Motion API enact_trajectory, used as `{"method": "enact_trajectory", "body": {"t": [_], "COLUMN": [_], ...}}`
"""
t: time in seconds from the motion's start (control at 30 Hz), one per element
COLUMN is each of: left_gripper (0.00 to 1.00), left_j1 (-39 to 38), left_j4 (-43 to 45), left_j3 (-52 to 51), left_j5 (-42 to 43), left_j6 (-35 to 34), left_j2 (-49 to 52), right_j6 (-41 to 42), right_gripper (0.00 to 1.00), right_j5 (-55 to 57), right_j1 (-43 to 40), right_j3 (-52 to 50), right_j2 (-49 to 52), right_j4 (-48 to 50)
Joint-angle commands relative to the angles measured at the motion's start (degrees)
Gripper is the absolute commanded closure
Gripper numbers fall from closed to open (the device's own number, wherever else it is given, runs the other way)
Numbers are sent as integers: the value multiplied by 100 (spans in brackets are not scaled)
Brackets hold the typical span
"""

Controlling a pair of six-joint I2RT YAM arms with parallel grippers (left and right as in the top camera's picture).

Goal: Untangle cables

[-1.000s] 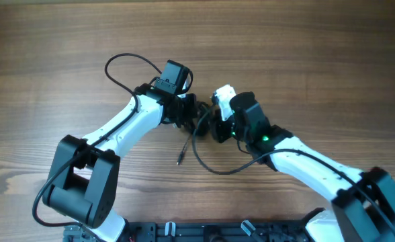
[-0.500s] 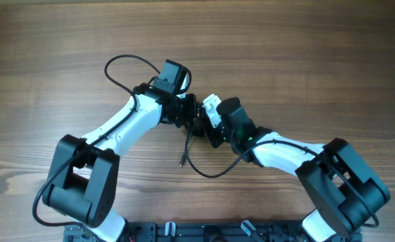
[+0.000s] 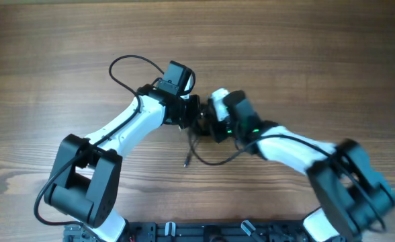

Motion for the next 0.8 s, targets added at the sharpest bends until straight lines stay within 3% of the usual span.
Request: {"method": "enact_trajectory", "body": {"t": [0.0,0.13,0.23,0.4,0.57,0.63,0.77], "left_gripper": [96,96,96,96,96,96,96], "left_j1": [31,31,131,619,570,496,492], "left_j4": [199,439,435,514,431,437,393], "left_j3": [37,37,39,39,39,39,39], "left_j5": [-295,-295,-247,745,1294,1274,1270], "left_j6": [-39,-39,-37,269,1045,1045,1045], "left_j2": [24,24,-17,-223,-463,-612,-804], "right_j6": [564,1156,1821,1781,2251,2581,2643], "right_gripper": [96,96,96,74,71,70,71], "right_j5": [-1930,-2743,-1609,-1478,-1167,-234,382], "right_j1": [-713,-1182,-1266,-1012,-282,-72,-15], "right_j3": [-42,-48,-59,-63,-63,-61,-61], "right_j2": [-1283,-2061,-1998,-1362,-761,-761,-761], "right_j4": [-160,-181,-629,-879,-195,-109,-9]}}
